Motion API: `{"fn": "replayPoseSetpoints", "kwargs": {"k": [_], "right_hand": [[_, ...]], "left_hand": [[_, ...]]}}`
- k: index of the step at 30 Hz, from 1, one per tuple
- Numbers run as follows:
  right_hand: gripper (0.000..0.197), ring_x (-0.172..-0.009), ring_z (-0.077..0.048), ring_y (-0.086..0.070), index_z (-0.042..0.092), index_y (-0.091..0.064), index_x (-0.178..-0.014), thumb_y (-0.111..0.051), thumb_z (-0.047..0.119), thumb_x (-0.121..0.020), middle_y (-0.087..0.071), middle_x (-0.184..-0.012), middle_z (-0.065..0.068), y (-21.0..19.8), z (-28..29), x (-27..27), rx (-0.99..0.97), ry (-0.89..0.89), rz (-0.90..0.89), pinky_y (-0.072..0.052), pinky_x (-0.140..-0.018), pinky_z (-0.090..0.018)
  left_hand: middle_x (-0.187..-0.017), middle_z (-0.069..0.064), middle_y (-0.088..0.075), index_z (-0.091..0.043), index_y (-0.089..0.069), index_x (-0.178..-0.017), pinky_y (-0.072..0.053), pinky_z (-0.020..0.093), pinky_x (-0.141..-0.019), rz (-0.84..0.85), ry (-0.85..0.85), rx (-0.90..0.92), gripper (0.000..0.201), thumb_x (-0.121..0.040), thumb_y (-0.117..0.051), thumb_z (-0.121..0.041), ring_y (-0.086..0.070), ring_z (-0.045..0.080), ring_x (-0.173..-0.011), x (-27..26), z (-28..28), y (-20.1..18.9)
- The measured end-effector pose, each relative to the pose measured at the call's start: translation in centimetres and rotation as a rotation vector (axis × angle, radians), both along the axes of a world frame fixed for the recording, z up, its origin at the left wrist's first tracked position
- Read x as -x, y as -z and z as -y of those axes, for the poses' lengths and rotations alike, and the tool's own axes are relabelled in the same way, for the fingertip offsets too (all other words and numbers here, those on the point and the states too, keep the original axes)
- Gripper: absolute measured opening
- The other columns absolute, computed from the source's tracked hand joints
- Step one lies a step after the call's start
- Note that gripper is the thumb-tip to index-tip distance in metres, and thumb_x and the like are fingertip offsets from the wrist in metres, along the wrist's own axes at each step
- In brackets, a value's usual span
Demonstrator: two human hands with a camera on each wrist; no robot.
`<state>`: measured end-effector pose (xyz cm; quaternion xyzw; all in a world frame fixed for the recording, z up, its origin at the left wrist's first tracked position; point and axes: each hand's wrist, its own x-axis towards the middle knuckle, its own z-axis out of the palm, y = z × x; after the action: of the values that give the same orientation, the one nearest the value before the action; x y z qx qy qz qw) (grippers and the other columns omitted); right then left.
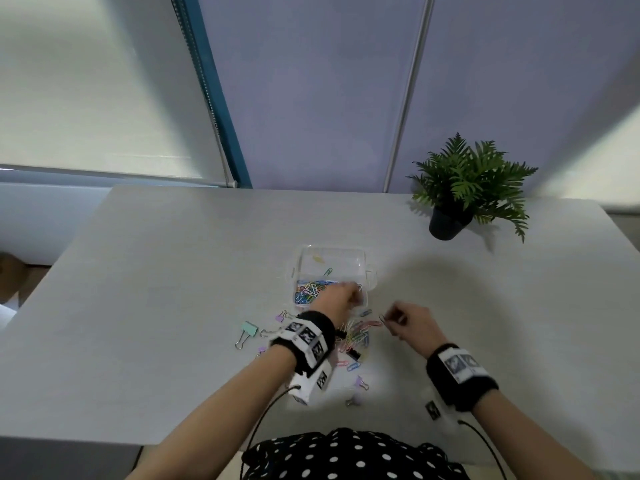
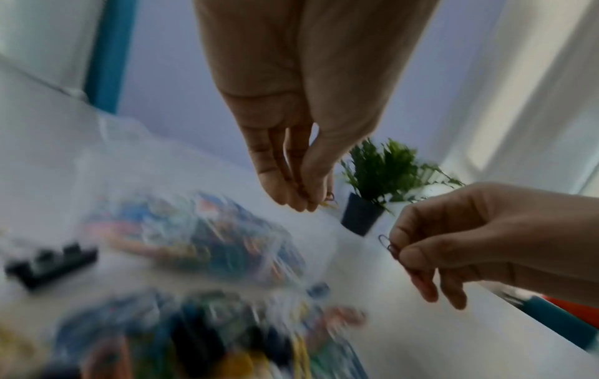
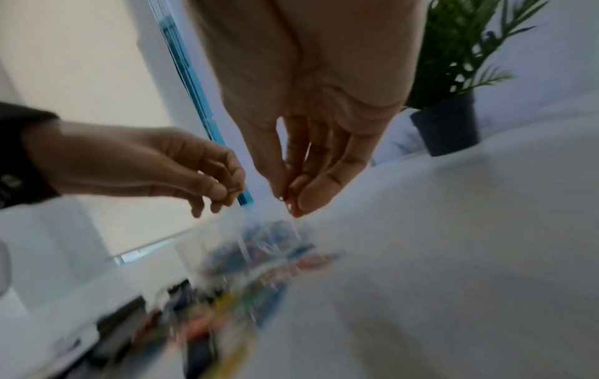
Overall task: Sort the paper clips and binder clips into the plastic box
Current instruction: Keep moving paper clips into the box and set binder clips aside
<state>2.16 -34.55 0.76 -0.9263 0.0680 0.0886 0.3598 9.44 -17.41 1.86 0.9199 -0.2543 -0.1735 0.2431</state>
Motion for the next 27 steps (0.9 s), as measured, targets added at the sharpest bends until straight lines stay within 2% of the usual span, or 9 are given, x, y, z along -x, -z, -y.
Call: {"fn": "replayPoseSetpoints", "kwargs": {"k": [4, 8, 11, 15, 18, 20, 22, 25, 27], "right_hand": [[0.014, -0.049, -0.005, -0.057, 0.011, -0.061, -0.076, -0.063, -0.002, -0.080, -0.061, -0.061, 0.001, -2.0, -3.3, -4.8, -0.235, 0.028, 0.089, -0.051, -0.054, -0.019], [0.009, -0.061, -0.019, -0.064, 0.006, -0.064, -0.083, -0.059, -0.001, -0.081, -0.065, -0.071, -0.010, -2.2, -4.6, -7.3, -0.313, 0.089, 0.099, -0.056, -0.065, -0.025], [0.012, -0.064, -0.022, -0.063, 0.001, -0.064, -0.086, -0.055, -0.006, -0.082, -0.064, -0.076, -0.012, -1.6, -3.6, -7.2, -0.282, 0.094, 0.091, -0.055, -0.067, -0.025], [0.018, -0.069, -0.023, -0.061, 0.003, -0.064, -0.081, -0.051, -0.010, -0.083, -0.063, -0.078, -0.012, -1.0, -1.9, -6.9, -0.184, 0.081, 0.059, -0.052, -0.063, -0.023], [0.014, -0.074, -0.021, -0.060, 0.002, -0.067, -0.083, -0.054, -0.004, -0.083, -0.067, -0.084, -0.014, -1.3, -2.2, -9.5, -0.047, -0.017, 0.061, -0.053, -0.074, -0.032], [0.016, -0.083, -0.026, -0.062, 0.004, -0.069, -0.085, -0.053, 0.000, -0.084, -0.069, -0.092, -0.014, -1.5, -3.2, -11.8, 0.065, -0.141, 0.052, -0.051, -0.081, -0.038], [0.020, -0.094, -0.029, -0.061, 0.009, -0.068, -0.091, -0.049, 0.003, -0.086, -0.067, -0.102, -0.012, -1.6, -4.5, -13.8, 0.200, -0.282, 0.016, -0.049, -0.085, -0.037], [0.028, -0.103, -0.030, -0.057, 0.014, -0.062, -0.104, -0.042, 0.002, -0.089, -0.062, -0.111, -0.012, -0.9, -6.5, -15.7, 0.406, -0.447, -0.065, -0.045, -0.085, -0.035], [0.026, -0.106, -0.030, -0.057, 0.011, -0.058, -0.111, -0.043, 0.004, -0.090, -0.060, -0.115, -0.014, -0.3, -7.5, -16.2, 0.493, -0.505, -0.111, -0.045, -0.087, -0.036]], "left_hand": [[-0.108, 0.013, -0.064, -0.005, -0.061, -0.100, -0.046, 0.031, -0.092, 0.077, -0.101, -0.020, 0.019, -0.087, -0.049, 0.003, -0.060, 0.026, -0.100, -3.6, -2.6, -1.1], [-0.113, 0.015, -0.063, -0.003, -0.061, -0.108, -0.041, 0.030, -0.094, 0.083, -0.109, -0.064, 0.024, -0.088, -0.048, 0.003, -0.058, 0.028, -0.107, -4.6, -3.4, -0.9], [-0.111, 0.017, -0.064, -0.002, -0.062, -0.108, -0.045, 0.034, -0.096, 0.084, -0.162, -0.017, 0.024, -0.090, -0.048, 0.001, -0.059, 0.030, -0.104, -4.3, -4.1, -0.3], [-0.106, 0.015, -0.066, -0.003, -0.066, -0.099, -0.049, 0.034, -0.092, 0.072, -0.383, 0.089, 0.023, -0.088, -0.046, 0.004, -0.062, 0.028, -0.097, -5.1, -5.7, 0.0], [-0.104, 0.013, -0.065, -0.005, -0.066, -0.099, -0.046, 0.032, -0.086, 0.114, -0.431, 0.081, 0.024, -0.090, -0.045, 0.001, -0.061, 0.029, -0.096, -6.6, -6.7, -0.4], [-0.106, 0.013, -0.064, -0.006, -0.065, -0.102, -0.046, 0.033, -0.087, 0.109, -0.369, 0.038, 0.024, -0.091, -0.044, 0.001, -0.060, 0.029, -0.098, -7.9, -6.6, -0.3], [-0.111, 0.015, -0.062, -0.007, -0.063, -0.107, -0.046, 0.034, -0.091, 0.063, -0.252, -0.027, 0.030, -0.089, -0.043, 0.005, -0.059, 0.030, -0.103, -9.4, -6.1, 0.0], [-0.118, 0.016, -0.059, -0.006, -0.059, -0.115, -0.042, 0.035, -0.097, 0.013, -0.107, -0.152, 0.034, -0.088, -0.042, 0.006, -0.055, 0.031, -0.111, -11.1, -4.6, 0.0], [-0.122, 0.018, -0.057, -0.003, -0.056, -0.118, -0.041, 0.038, -0.099, 0.007, -0.061, -0.225, 0.031, -0.090, -0.043, 0.001, -0.053, 0.033, -0.115, -11.9, -3.4, 0.1]]}}
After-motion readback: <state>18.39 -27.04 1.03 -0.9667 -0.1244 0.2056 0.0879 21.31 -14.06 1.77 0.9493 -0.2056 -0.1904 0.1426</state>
